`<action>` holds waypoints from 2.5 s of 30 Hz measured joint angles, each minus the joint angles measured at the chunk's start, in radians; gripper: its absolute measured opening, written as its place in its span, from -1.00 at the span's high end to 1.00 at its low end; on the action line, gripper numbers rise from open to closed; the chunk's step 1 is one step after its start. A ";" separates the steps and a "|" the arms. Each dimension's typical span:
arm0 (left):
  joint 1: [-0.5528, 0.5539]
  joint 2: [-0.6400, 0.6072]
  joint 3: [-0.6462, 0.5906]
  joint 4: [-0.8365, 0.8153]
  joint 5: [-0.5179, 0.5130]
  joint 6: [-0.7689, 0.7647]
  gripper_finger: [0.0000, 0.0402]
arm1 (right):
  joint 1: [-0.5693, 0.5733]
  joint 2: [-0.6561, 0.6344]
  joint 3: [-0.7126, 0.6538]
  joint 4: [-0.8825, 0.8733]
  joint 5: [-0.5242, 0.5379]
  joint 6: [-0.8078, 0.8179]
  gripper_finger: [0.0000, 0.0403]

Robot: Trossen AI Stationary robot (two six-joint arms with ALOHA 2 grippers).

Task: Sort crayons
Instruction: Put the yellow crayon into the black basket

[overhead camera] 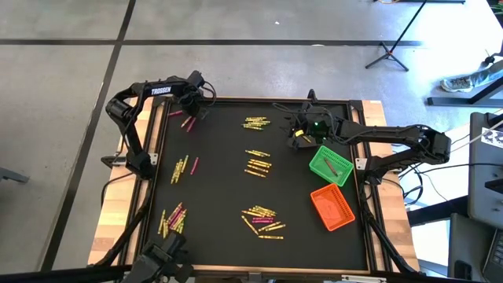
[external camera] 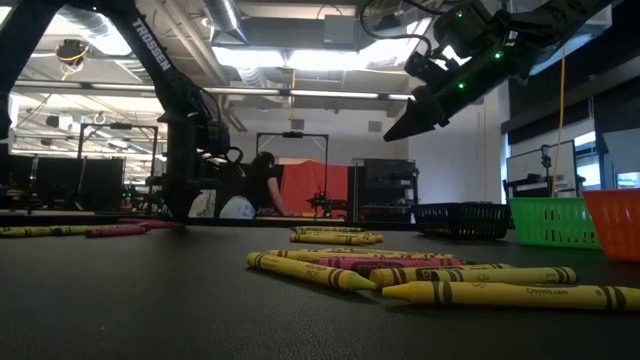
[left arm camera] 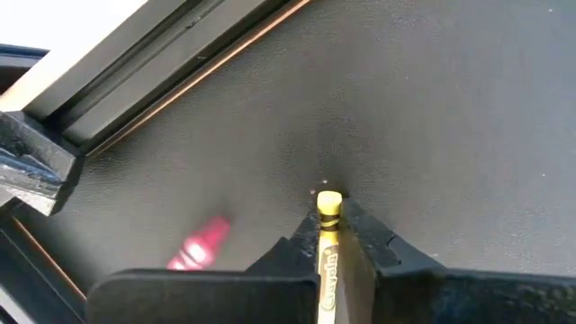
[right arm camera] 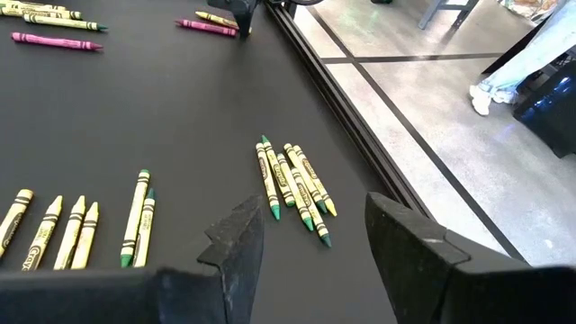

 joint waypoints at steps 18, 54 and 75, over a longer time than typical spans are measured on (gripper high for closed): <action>-0.190 -0.266 -0.008 0.004 -0.001 0.060 0.96 | 0.000 0.000 0.000 0.021 0.000 0.000 0.04; -0.753 -0.318 -0.426 1.614 0.348 0.254 0.96 | 0.106 0.312 0.000 0.752 -0.417 -0.059 -0.20; -0.813 -0.277 -0.426 1.706 0.291 0.237 0.88 | 0.139 0.311 0.000 0.746 -0.333 -0.136 0.85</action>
